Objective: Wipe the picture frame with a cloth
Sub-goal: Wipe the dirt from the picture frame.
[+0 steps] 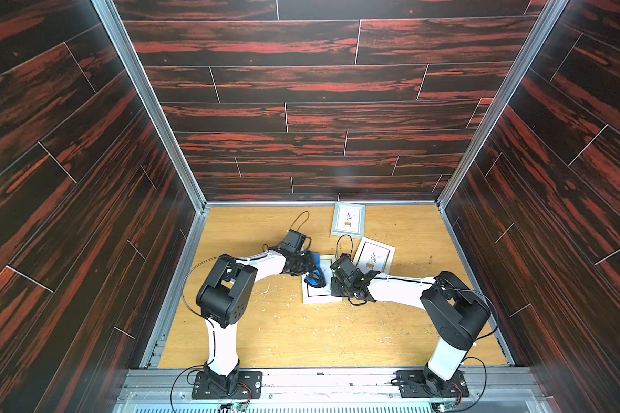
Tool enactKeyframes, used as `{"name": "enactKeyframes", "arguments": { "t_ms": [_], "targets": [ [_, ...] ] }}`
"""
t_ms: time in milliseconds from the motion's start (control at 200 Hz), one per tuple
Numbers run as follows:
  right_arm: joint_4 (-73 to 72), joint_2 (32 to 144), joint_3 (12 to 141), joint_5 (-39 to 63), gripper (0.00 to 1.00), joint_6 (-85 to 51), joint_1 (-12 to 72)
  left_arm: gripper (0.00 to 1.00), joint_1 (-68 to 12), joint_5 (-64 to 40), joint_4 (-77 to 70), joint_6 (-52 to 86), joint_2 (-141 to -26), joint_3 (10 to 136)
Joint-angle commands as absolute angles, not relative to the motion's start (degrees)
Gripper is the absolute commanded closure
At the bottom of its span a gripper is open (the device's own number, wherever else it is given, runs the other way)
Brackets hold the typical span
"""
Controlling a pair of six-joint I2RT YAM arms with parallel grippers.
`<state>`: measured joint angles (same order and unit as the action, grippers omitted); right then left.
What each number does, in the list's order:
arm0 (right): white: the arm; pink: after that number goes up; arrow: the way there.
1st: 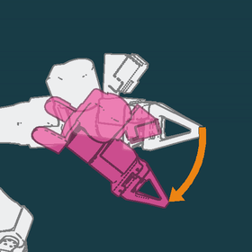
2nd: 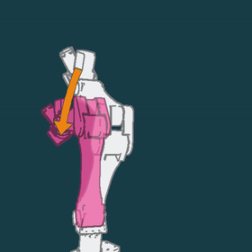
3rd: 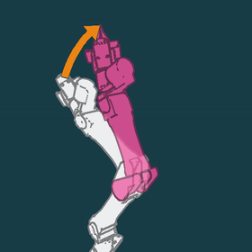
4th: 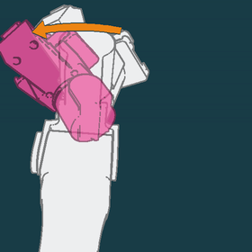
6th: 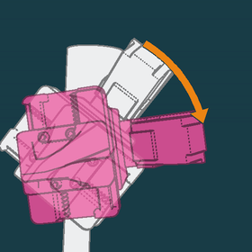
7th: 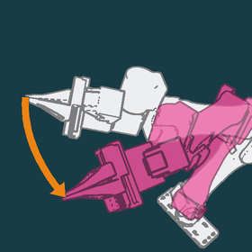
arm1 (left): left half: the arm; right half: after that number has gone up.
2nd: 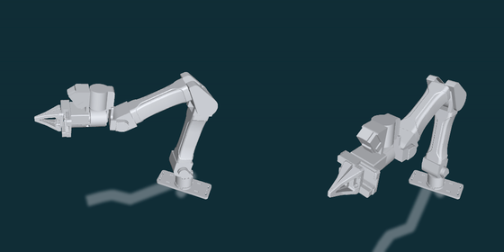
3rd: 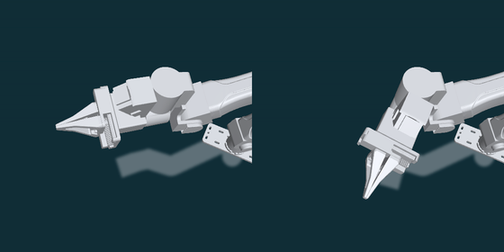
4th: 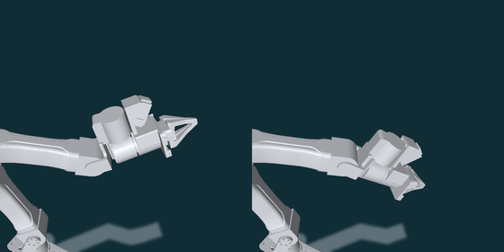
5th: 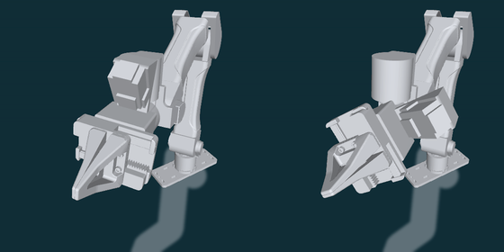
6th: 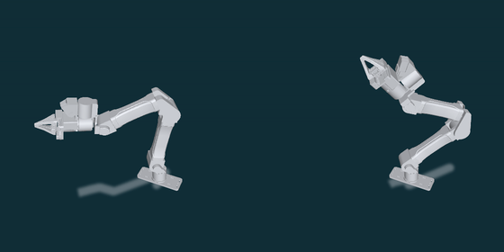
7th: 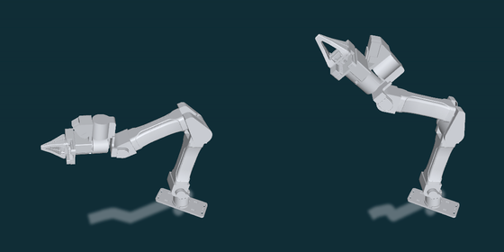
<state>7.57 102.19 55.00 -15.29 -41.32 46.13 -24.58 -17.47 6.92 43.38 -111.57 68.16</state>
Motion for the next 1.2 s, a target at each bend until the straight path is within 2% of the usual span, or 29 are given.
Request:
{"name": "enactKeyframes", "arguments": {
  "t_ms": [0, 220, 416, 506, 711, 862, 1087, 1192],
  "targets": [
    [9.8, 101.9, 54.8, -16.0, 1.00, -41.4, 45.9, 1.00, -24.9, -16.4, 8.4, 42.0, -110.0, 68.2],
    [10.6, 101.0, 54.7, -16.6, 1.00, -41.5, 45.8, 1.00, -28.3, -18.3, 8.0, 44.9, -115.6, 73.7],
    [10.1, 101.2, 54.0, -16.5, 1.00, -41.9, 45.8, 1.00, -32.3, -17.6, 4.2, 50.1, -106.8, 60.7],
    [10.1, 102.4, 54.8, -15.5, 1.00, -41.9, 45.8, 1.00, -32.5, -18.9, 2.9, 51.0, -106.2, 59.1],
    [11.5, 101.5, 56.3, -16.5, 1.00, -41.3, 45.8, 1.00, -27.3, -19.3, 3.8, 47.8, -113.9, 69.2],
    [11.4, 101.5, 56.1, -16.5, 1.00, -41.3, 45.8, 1.00, -26.3, -18.0, 10.5, 43.3, -117.2, 76.2],
    [11.2, 101.9, 55.8, -16.8, 1.00, -41.4, 45.8, 1.00, -29.1, -12.6, 15.5, 43.5, -104.1, 61.8],
    [11.1, 102.3, 55.6, -16.6, 1.00, -41.1, 45.8, 1.00, -28.3, -13.9, 15.0, 43.7, -102.9, 59.2]
  ]
}}
